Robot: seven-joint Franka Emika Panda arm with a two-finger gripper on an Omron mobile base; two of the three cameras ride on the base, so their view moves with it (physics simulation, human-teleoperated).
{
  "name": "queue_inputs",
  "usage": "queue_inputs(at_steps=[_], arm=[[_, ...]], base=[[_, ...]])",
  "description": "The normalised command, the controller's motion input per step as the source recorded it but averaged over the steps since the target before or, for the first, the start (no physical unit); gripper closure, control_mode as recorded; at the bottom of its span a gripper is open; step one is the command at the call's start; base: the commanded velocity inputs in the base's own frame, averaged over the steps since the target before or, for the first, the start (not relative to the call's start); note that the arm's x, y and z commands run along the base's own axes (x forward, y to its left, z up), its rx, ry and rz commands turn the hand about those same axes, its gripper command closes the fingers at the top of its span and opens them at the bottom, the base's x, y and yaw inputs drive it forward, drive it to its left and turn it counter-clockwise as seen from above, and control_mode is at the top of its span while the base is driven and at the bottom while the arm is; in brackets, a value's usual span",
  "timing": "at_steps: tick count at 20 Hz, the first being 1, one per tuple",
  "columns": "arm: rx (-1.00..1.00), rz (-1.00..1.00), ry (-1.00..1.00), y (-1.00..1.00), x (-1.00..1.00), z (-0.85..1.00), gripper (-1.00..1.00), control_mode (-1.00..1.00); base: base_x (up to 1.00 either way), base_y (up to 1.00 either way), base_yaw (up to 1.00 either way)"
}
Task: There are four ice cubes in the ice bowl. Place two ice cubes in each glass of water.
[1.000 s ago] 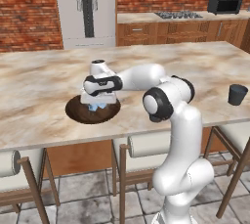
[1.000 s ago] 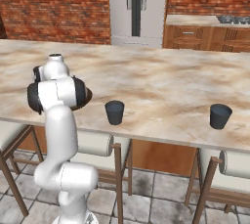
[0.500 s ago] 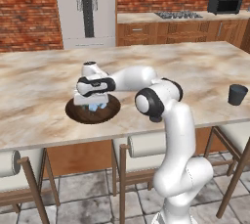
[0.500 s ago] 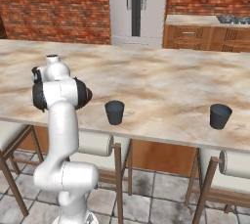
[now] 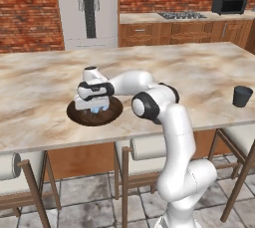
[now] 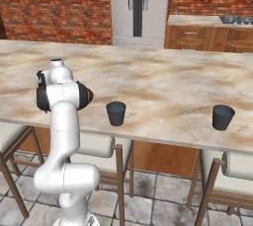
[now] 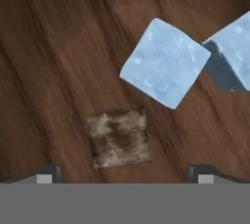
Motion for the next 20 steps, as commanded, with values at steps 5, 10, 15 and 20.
queue_inputs(at_steps=[5,10,15,20], arm=[[0.0,0.07,0.0,0.02,0.22,-0.16,-1.0,-1.0],[0.0,0.04,0.0,0.04,0.09,-0.24,-1.0,-1.0],[0.0,0.03,0.0,0.08,0.08,-0.18,-1.0,-1.0],[0.0,0.01,0.0,0.09,0.07,-0.21,-1.0,-1.0]], base=[[0.0,0.0,0.0],[0.0,0.0,0.0],[0.0,0.0,0.0],[0.0,0.0,0.0]])
